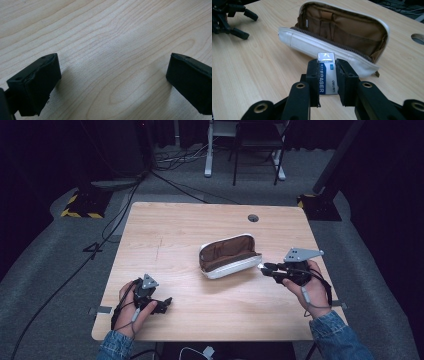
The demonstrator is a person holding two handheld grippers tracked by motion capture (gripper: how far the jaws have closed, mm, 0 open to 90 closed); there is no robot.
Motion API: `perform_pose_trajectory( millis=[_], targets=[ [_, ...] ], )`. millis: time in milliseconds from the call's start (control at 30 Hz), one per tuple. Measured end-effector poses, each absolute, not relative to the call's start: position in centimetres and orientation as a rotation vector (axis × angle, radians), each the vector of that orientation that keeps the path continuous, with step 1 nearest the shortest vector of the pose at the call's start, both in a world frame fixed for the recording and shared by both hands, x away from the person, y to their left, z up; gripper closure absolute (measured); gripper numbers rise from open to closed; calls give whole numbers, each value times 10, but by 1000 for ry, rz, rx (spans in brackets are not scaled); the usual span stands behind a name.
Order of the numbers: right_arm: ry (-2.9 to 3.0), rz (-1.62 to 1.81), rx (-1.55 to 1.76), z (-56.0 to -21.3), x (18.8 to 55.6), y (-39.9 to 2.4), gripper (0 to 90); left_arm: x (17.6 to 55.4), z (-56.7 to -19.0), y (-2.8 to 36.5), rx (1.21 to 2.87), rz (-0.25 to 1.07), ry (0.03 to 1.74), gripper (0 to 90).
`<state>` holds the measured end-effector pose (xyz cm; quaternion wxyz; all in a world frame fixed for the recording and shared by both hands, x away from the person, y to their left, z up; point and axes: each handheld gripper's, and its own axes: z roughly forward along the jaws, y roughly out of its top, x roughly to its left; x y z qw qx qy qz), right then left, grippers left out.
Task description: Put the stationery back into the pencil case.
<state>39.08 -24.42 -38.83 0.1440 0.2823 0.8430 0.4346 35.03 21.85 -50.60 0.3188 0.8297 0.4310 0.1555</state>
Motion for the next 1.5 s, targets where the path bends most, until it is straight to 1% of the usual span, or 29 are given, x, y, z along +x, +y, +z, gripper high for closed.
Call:
perform_pose_trajectory(
  millis=[333,567,1100,1500],
  targets=[
    [2414,1232,792,-371,414,-225,738,350,-506,219,2181,409,1133,2],
    [2409,1218,800,-366,428,-215,739,350,-506,218,2182,408,1134,2],
    [2429,1196,833,-372,457,-191,738,350,-506,218,2181,408,1134,2],
    [2493,1117,834,-385,471,-169,738,350,-506,218,2180,408,1133,2]
  ],
)
